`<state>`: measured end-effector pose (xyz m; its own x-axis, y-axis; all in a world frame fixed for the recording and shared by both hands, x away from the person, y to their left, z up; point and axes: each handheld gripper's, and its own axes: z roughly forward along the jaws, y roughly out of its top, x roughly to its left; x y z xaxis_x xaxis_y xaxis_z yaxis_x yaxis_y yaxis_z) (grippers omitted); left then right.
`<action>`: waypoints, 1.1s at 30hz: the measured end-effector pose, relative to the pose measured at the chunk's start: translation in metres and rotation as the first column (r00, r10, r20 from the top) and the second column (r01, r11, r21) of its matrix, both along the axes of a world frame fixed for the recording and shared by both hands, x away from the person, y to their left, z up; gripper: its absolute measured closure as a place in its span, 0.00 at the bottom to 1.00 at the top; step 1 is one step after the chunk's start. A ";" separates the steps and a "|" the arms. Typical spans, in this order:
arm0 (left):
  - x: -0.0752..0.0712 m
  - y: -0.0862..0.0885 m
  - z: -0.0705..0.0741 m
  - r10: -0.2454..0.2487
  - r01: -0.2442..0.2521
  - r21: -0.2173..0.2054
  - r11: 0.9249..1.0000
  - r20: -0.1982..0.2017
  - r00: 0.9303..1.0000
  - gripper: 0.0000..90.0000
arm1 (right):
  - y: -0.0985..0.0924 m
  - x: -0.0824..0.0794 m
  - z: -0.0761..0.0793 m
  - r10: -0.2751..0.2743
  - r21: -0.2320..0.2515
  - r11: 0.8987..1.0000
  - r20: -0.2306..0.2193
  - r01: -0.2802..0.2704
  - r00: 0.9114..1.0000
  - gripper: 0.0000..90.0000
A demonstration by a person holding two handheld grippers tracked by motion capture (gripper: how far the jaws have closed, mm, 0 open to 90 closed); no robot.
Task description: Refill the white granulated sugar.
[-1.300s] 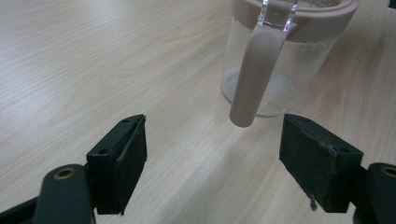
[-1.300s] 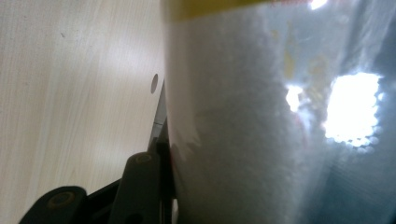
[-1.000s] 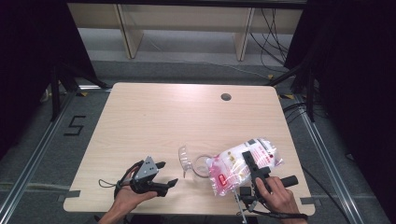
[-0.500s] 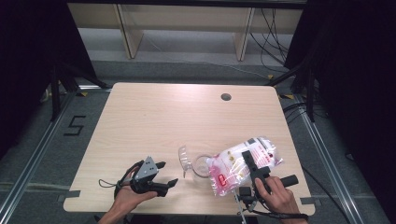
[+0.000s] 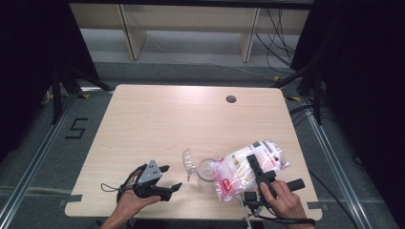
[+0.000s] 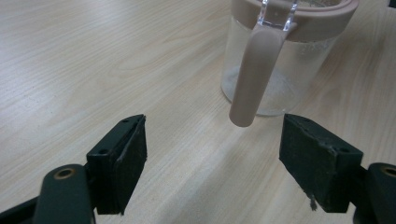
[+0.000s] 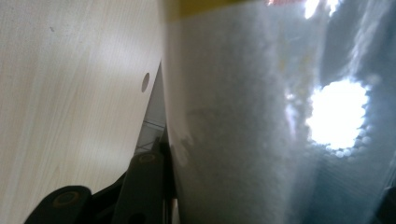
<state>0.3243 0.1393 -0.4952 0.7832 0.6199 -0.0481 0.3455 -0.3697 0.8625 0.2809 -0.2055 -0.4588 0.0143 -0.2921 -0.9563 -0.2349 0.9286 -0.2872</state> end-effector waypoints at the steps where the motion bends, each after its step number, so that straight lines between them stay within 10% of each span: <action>1: 0.000 0.000 0.000 0.001 -0.001 -0.001 1.000 -0.001 1.000 0.26 | 0.000 0.000 0.000 0.000 0.000 1.000 0.000 0.000 1.000 0.69; 17: 0.000 0.000 0.000 0.001 -0.001 0.000 1.000 0.000 1.000 0.26 | 0.000 -0.002 0.005 -0.001 -0.064 0.998 0.014 0.002 1.000 0.70; 26: 0.000 0.000 0.000 0.005 -0.005 -0.005 1.000 0.004 1.000 0.26 | 0.001 -0.003 -0.001 -0.016 0.035 0.999 -0.018 0.017 1.000 0.70; 33: 0.000 0.000 0.000 0.005 -0.005 -0.005 1.000 0.004 1.000 0.26 | 0.001 -0.003 0.000 -0.004 0.023 1.000 -0.008 0.004 1.000 0.70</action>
<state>0.3244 0.1390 -0.4956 0.7802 0.6236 -0.0484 0.3444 -0.3636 0.8656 0.2778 -0.2047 -0.4585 0.0054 -0.2704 -0.9627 -0.2331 0.9359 -0.2642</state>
